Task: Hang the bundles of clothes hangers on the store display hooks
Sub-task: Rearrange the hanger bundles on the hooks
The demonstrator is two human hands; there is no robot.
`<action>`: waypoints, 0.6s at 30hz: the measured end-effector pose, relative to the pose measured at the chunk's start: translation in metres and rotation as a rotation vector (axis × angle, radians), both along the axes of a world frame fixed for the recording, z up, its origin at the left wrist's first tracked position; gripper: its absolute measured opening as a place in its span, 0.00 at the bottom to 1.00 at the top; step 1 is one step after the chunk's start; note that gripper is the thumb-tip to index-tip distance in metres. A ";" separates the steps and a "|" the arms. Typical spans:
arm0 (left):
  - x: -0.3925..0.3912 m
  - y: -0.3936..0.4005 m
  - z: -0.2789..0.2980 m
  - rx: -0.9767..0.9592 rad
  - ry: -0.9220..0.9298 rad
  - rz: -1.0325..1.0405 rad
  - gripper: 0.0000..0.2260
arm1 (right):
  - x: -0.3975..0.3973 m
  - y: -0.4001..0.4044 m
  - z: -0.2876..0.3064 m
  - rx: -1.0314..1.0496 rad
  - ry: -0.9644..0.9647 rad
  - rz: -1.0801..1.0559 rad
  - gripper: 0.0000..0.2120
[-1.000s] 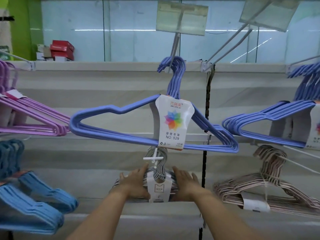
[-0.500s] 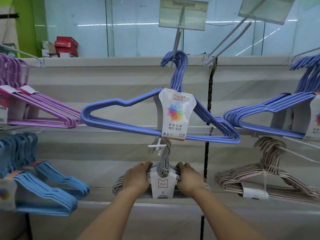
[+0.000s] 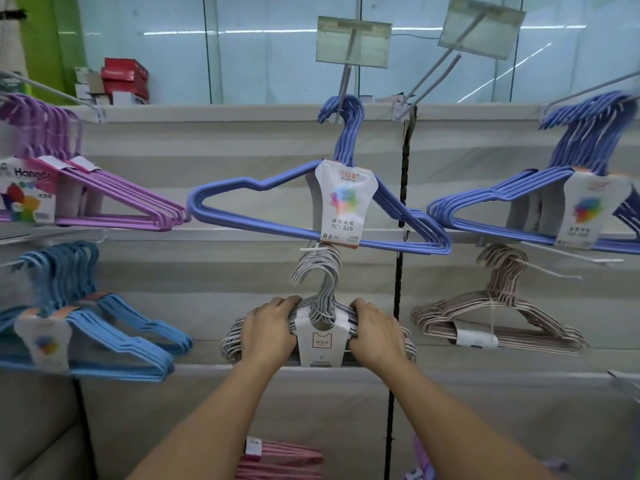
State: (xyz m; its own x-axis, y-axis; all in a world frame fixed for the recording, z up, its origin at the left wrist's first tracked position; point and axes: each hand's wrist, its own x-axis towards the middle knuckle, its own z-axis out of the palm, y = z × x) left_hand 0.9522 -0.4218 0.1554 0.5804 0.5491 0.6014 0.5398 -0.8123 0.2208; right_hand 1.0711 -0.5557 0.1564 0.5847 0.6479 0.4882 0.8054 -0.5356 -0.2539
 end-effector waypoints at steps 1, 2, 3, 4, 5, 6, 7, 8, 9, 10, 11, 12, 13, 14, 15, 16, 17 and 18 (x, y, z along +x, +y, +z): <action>-0.004 -0.005 0.002 -0.004 0.001 0.002 0.24 | -0.003 -0.005 0.001 0.003 -0.009 0.002 0.17; -0.007 -0.010 0.002 -0.006 0.009 0.008 0.25 | -0.007 -0.010 0.000 -0.002 -0.013 0.003 0.17; -0.010 -0.014 0.000 -0.008 0.018 0.014 0.25 | -0.010 -0.015 -0.001 -0.010 -0.011 0.002 0.17; -0.012 -0.020 -0.002 -0.014 0.021 0.018 0.26 | -0.013 -0.021 -0.002 -0.015 -0.008 0.005 0.18; -0.015 -0.025 -0.005 -0.024 0.021 0.021 0.26 | -0.016 -0.026 -0.003 -0.020 -0.003 0.010 0.18; -0.017 -0.031 -0.007 -0.043 0.015 0.025 0.26 | -0.018 -0.032 -0.003 -0.025 -0.003 0.015 0.18; -0.019 -0.036 -0.010 -0.067 0.006 0.029 0.26 | -0.021 -0.037 -0.001 -0.032 -0.011 0.021 0.17; -0.020 -0.040 -0.011 -0.090 -0.006 0.033 0.25 | -0.023 -0.042 0.002 -0.039 -0.027 0.026 0.17; -0.022 -0.048 -0.013 -0.111 -0.021 0.035 0.24 | -0.024 -0.050 0.005 -0.047 -0.043 0.031 0.17; -0.024 -0.054 -0.013 -0.128 -0.038 0.039 0.23 | -0.026 -0.056 0.008 -0.053 -0.060 0.039 0.17; -0.026 -0.062 -0.013 -0.141 -0.055 0.048 0.23 | -0.027 -0.062 0.013 -0.060 -0.078 0.050 0.18; -0.029 -0.069 -0.012 -0.152 -0.065 0.056 0.22 | -0.029 -0.067 0.016 -0.068 -0.093 0.061 0.18; -0.032 -0.076 -0.011 -0.160 -0.073 0.063 0.23 | -0.031 -0.072 0.019 -0.072 -0.103 0.072 0.17; -0.037 -0.084 -0.009 -0.163 -0.082 0.072 0.23 | -0.034 -0.078 0.021 -0.069 -0.108 0.085 0.17; -0.042 -0.091 -0.007 -0.160 -0.092 0.082 0.23 | -0.036 -0.082 0.021 -0.061 -0.105 0.098 0.17; -0.047 -0.099 -0.006 -0.154 -0.098 0.093 0.22 | -0.038 -0.087 0.019 -0.050 -0.098 0.111 0.17; -0.053 -0.106 -0.006 -0.145 -0.100 0.097 0.22 | -0.041 -0.092 0.016 -0.039 -0.088 0.121 0.17; -0.057 -0.112 -0.007 -0.133 -0.094 0.099 0.22 | -0.044 -0.098 0.012 -0.027 -0.078 0.129 0.17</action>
State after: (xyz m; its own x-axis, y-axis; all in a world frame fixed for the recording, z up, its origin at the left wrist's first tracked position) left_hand 0.8955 -0.5342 0.1484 0.4640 0.6793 0.5686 0.5878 -0.7163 0.3760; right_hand 1.0276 -0.6537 0.1682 0.4569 0.7288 0.5100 0.8847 -0.4321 -0.1750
